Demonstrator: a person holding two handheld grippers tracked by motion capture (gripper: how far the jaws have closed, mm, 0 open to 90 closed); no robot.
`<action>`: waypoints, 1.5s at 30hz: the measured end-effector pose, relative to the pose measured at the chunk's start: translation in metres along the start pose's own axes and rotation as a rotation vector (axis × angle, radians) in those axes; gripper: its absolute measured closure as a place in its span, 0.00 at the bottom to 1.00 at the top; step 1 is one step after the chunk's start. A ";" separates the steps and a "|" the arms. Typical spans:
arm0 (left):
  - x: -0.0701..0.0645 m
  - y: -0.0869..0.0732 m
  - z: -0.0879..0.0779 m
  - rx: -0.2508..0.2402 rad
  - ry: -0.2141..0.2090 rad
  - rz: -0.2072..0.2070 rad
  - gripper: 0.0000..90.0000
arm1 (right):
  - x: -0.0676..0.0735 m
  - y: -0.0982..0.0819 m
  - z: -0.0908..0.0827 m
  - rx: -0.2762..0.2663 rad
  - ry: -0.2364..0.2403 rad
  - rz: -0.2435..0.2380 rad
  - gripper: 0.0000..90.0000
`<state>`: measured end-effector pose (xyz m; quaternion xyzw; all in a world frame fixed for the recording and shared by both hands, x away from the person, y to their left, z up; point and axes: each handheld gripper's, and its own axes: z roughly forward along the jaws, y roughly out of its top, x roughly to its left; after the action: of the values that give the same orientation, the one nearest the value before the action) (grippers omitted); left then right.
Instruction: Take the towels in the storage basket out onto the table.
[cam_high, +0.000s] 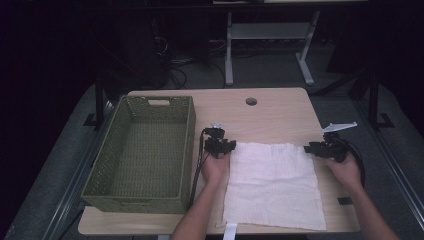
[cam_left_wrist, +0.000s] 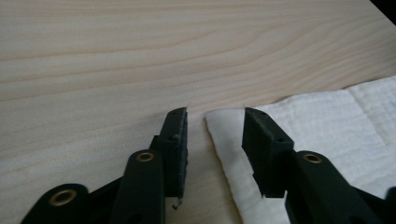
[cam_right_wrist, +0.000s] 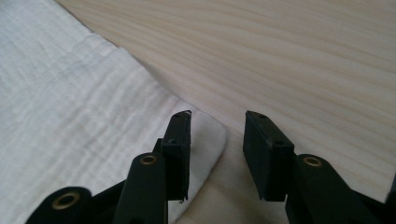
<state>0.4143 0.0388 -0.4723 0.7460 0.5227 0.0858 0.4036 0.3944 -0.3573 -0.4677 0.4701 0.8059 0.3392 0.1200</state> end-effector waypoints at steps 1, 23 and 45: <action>0.000 0.000 0.001 -0.002 -0.007 -0.004 0.63 | -0.001 0.000 0.001 0.004 -0.002 0.002 0.68; -0.002 0.019 0.001 -0.004 -0.099 -0.031 0.98 | -0.020 0.026 -0.008 0.020 0.073 -0.005 0.97; -0.014 0.035 -0.042 -0.100 -0.195 0.015 0.98 | -0.028 0.041 -0.054 -0.138 0.212 -0.003 0.98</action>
<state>0.4100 0.0440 -0.4159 0.7337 0.4704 0.0419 0.4884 0.4094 -0.3907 -0.4043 0.4212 0.7895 0.4414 0.0668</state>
